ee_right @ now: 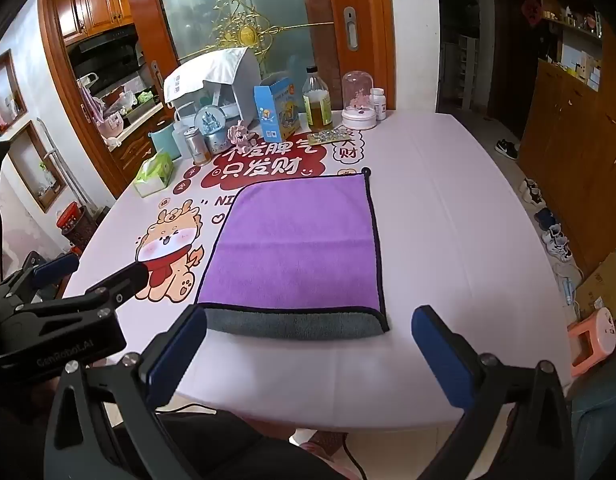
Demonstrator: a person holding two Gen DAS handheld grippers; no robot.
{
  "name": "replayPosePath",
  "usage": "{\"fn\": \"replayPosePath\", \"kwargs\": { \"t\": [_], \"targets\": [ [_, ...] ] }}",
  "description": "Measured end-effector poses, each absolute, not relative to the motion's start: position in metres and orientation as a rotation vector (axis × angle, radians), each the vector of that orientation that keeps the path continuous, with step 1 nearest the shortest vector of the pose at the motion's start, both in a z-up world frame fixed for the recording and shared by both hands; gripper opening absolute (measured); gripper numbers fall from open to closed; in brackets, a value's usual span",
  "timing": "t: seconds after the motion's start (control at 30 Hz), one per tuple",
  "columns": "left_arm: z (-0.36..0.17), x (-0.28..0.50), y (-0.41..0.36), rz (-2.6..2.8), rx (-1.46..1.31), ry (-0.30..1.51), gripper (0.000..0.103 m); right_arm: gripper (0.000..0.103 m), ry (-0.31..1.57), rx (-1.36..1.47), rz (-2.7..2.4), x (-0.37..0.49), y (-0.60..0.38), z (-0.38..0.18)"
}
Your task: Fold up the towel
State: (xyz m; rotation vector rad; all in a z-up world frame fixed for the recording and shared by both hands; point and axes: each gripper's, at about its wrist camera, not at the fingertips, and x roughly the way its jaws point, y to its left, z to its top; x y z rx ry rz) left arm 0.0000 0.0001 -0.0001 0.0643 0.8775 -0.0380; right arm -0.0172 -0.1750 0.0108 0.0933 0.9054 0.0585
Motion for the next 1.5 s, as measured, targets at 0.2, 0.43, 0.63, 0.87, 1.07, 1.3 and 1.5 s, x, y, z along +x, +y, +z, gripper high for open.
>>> {"fn": "replayPosePath", "kwargs": {
  "t": [0.2,0.43,0.63,0.87,1.07,1.3,1.5],
  "targets": [
    [-0.0014,0.0014,-0.0007,-0.031,0.074,0.880,0.102,0.103,0.906,0.097,0.060,-0.0170,-0.1748,0.0109],
    [-0.0001,0.0000,-0.0001,-0.037,0.068,0.874,0.102,0.103,0.909,0.098,0.060,-0.0163,-0.1751,0.0106],
    [0.0021,-0.0010,-0.0065,-0.046,0.065,0.874,0.102,0.103,0.912,0.097,0.059,-0.0158,-0.1757,0.0103],
    [0.0026,0.0030,-0.0075,-0.057,0.068,0.877,0.102,0.103,0.916,0.098,0.059,-0.0145,-0.1767,0.0091],
    [0.0021,0.0029,-0.0066,-0.056,0.071,0.878,0.102,0.103,0.918,0.098,0.060,-0.0137,-0.1772,0.0084],
    [0.0019,0.0028,-0.0064,-0.056,0.073,0.878,0.102,0.103,0.919,0.098,0.060,-0.0136,-0.1773,0.0085],
    [0.0037,0.0006,-0.0045,-0.051,0.075,0.883,0.102,0.103,0.920,0.097,0.060,-0.0135,-0.1771,0.0085]
  ]
}}
